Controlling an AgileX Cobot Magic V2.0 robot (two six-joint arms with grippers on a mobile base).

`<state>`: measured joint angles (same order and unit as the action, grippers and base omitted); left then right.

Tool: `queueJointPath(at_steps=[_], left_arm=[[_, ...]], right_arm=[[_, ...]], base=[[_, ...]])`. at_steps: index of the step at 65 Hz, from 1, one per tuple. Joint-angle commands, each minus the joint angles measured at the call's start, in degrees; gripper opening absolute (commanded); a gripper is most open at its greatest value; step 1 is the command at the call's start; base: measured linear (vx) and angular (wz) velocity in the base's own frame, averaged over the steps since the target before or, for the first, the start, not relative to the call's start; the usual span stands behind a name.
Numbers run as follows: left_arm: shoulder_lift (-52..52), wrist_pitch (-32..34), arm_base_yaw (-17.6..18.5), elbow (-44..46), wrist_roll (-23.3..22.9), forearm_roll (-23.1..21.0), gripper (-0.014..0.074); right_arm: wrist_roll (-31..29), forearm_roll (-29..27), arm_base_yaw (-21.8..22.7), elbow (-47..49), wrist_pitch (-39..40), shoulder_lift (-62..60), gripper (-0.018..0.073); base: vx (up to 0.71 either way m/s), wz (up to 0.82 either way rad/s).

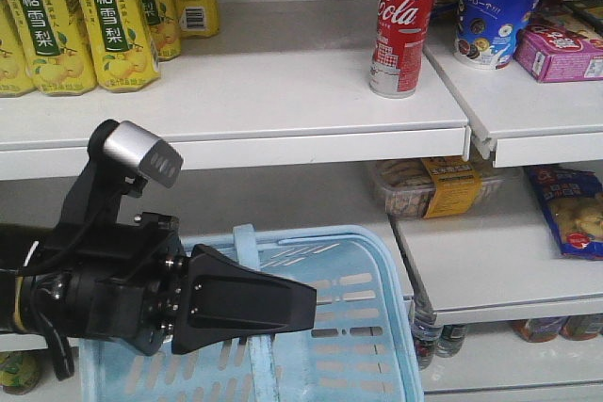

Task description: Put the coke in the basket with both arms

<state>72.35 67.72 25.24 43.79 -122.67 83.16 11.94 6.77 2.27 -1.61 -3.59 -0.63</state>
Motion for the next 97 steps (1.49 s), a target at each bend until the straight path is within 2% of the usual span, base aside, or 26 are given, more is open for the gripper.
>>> queueJointPath(at_steps=[1, 97], left_arm=[[-1.5, 6.3, 0.4, 1.6, 0.3, -5.0, -0.0006], [-1.5, 6.3, 0.4, 1.6, 0.3, -5.0, -0.0006]], right_arm=[[-0.4, 0.4, 0.3, -0.4, 3.9, -0.7, -0.0005], [-0.4, 0.4, 0.3, -0.4, 3.9, -0.7, -0.0005]], base=[[0.03, 0.02], [0.02, 0.02]])
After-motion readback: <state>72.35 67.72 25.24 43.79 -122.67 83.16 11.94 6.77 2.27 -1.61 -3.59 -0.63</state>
